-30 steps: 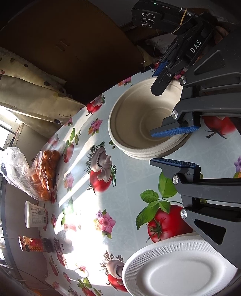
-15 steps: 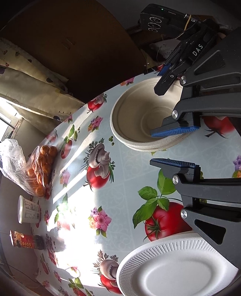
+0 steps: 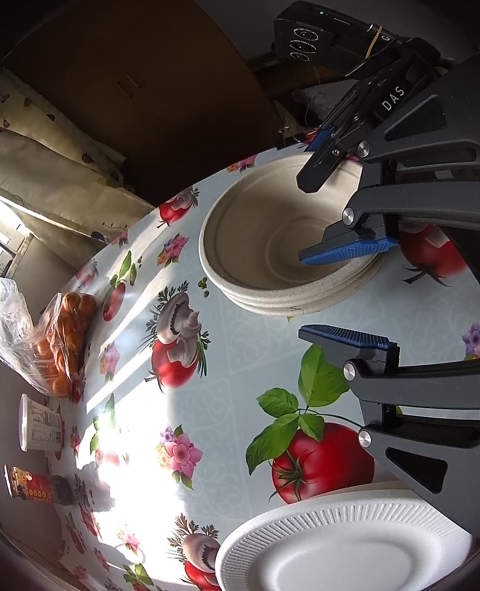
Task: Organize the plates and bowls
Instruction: 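Move both grippers to the rim of the nested bowl stack, then close both grippers on the bowl stack rim and lift it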
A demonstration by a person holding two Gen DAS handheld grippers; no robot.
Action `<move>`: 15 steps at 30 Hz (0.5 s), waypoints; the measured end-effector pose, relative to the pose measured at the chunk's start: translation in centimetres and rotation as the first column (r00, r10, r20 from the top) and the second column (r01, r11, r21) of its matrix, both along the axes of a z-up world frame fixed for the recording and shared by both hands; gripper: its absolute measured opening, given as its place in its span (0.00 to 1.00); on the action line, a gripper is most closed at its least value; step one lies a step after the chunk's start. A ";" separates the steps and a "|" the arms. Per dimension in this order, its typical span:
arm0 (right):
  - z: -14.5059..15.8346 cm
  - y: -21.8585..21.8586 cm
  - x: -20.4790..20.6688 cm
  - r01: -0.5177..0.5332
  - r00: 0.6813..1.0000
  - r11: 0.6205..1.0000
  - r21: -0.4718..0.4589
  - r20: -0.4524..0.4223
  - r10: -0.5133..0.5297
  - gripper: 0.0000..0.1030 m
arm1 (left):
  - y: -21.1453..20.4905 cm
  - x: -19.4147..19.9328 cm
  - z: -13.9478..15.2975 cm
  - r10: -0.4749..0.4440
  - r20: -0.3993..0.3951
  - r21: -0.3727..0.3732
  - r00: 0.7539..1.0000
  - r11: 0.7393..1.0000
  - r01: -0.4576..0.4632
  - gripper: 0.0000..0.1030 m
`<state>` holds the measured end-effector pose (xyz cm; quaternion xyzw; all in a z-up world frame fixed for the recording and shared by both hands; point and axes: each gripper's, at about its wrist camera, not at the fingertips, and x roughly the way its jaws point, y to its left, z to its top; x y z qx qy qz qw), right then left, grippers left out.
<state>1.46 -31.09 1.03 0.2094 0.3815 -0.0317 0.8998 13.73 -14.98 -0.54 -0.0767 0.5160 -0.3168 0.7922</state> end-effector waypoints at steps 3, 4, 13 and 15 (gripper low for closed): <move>0.0 -0.1 0.0 -0.007 1.000 1.000 0.012 0.002 0.007 0.45 | -0.1 0.1 0.0 0.001 -0.004 -0.002 1.000 1.000 -0.001 0.34; -0.1 0.0 0.0 -0.010 1.000 1.000 0.014 0.002 0.010 0.45 | -0.1 0.1 -0.1 0.000 -0.006 -0.003 1.000 1.000 0.000 0.34; 0.0 0.1 -0.2 -0.019 1.000 1.000 0.024 0.003 0.019 0.43 | -0.2 -0.1 0.0 0.007 -0.014 -0.020 1.000 1.000 -0.008 0.34; -0.1 0.3 -0.2 -0.021 1.000 0.999 0.026 0.001 0.021 0.40 | -0.1 -0.1 0.0 0.016 -0.013 -0.018 1.000 1.000 -0.016 0.29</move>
